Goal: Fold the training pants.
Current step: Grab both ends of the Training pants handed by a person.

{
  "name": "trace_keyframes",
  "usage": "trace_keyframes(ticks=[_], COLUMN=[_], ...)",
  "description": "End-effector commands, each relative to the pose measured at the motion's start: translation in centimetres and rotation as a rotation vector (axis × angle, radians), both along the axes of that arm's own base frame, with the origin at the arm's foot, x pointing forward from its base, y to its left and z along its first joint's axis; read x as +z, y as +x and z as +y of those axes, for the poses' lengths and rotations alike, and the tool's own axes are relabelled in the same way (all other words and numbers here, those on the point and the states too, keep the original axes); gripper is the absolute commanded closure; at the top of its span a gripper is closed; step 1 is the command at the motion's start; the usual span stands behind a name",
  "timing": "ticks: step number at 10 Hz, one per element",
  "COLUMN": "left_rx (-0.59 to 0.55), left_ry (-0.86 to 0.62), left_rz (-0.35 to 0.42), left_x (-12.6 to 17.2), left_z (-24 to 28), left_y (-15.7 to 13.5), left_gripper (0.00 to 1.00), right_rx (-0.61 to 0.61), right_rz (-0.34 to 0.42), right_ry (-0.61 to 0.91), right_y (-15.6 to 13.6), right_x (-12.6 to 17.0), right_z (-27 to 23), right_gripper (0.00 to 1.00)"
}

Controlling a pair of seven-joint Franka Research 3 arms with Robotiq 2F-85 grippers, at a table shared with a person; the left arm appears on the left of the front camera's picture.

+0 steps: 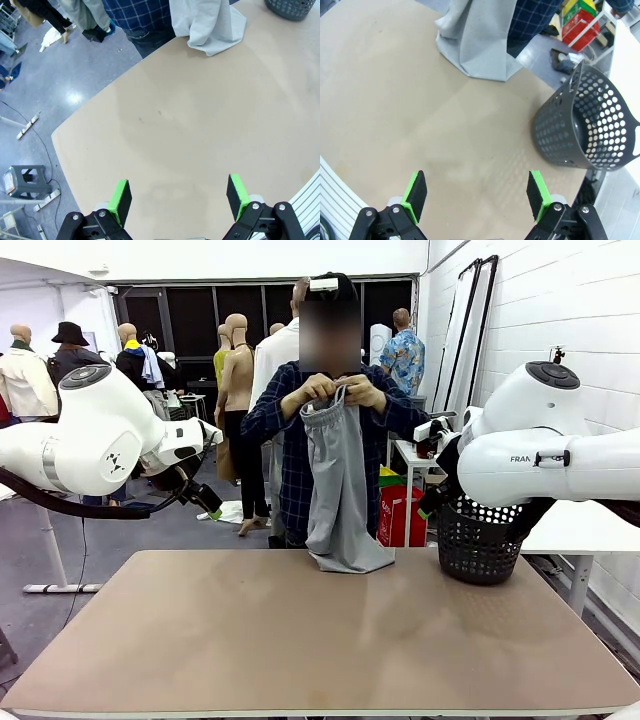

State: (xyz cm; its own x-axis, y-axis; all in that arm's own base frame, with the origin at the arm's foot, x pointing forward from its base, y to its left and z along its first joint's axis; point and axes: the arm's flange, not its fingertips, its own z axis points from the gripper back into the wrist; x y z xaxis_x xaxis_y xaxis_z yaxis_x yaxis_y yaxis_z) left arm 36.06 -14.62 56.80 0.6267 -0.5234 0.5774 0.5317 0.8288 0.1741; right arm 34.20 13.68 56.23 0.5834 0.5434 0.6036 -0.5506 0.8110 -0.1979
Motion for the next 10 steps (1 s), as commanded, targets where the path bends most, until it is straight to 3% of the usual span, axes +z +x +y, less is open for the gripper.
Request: trace_keyframes(ticks=[1, 10], left_rx=[-0.002, -0.002], left_ry=[-0.001, -0.001], left_rz=[0.000, 0.000], left_x=[0.03, 0.03], left_z=[0.04, 0.04], left_y=[0.00, 0.00], left_gripper=[0.00, 0.00], right_rx=[0.000, 0.000], right_rz=[0.000, 0.000], right_ry=[0.001, 0.001], right_y=[0.01, 0.01], right_x=[0.03, 0.03], right_z=[-0.03, -0.03], right_gripper=[0.00, 0.00])
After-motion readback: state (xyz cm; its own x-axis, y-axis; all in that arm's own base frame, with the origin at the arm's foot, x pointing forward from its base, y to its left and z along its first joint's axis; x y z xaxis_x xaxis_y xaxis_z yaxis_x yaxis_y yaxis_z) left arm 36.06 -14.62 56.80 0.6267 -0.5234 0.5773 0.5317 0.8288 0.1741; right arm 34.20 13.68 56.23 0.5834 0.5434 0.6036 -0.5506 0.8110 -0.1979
